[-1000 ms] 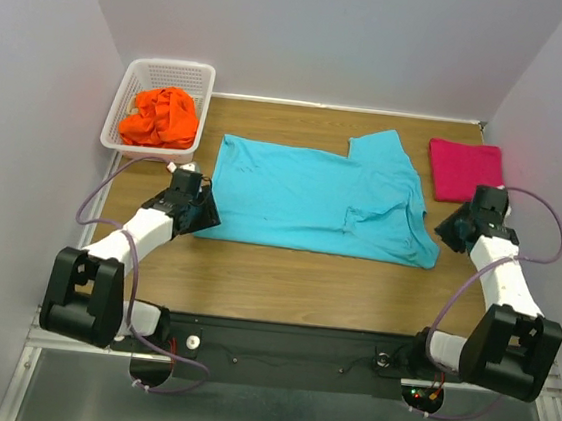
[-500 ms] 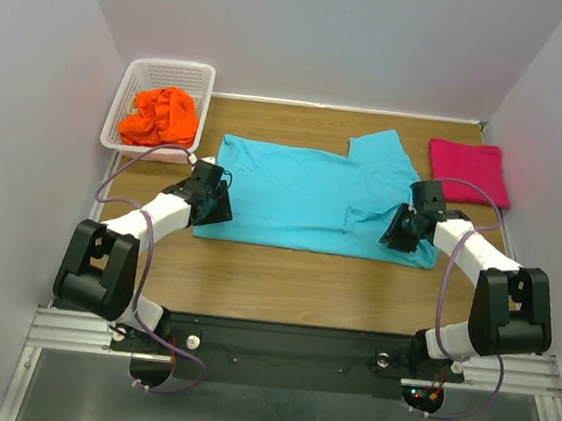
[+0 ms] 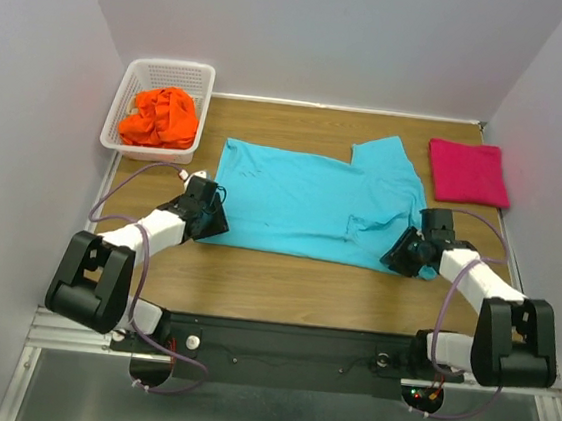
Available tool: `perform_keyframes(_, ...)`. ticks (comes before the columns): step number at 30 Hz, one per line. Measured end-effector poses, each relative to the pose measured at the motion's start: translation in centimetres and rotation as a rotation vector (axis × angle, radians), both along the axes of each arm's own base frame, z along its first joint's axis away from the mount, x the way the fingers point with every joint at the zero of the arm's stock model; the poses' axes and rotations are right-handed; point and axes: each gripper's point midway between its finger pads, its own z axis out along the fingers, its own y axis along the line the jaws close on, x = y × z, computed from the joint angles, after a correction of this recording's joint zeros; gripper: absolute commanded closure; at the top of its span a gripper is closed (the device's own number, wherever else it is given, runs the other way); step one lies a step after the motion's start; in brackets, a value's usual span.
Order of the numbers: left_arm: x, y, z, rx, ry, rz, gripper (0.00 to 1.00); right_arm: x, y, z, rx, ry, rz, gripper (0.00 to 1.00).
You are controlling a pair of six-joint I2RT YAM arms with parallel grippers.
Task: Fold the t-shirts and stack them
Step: Fold the tshirt
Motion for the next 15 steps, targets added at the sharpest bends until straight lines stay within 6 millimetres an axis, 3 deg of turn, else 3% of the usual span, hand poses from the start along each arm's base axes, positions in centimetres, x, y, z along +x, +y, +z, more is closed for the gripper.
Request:
perform_keyframes(4, -2.1, -0.2, 0.2, -0.049, 0.028, 0.027, 0.44, -2.4, 0.4, 0.4, 0.042, 0.019, -0.034, 0.54)
perform_keyframes(9, -4.8, -0.3, 1.1, -0.086, 0.073, 0.058, 0.32, -3.6, 0.8, 2.0, 0.075, 0.014, -0.046, 0.53)
perform_keyframes(13, -4.7, 0.1, 3.7, -0.081, 0.025, 0.073, 0.31, -2.1, 0.6, 5.1, 0.055, -0.057, -0.007, 0.53)
perform_keyframes(15, -3.2, 0.3, 5.9, -0.057, -0.023, 0.070, 0.31, -0.3, 0.6, 7.3, 0.044, -0.120, 0.018, 0.53)
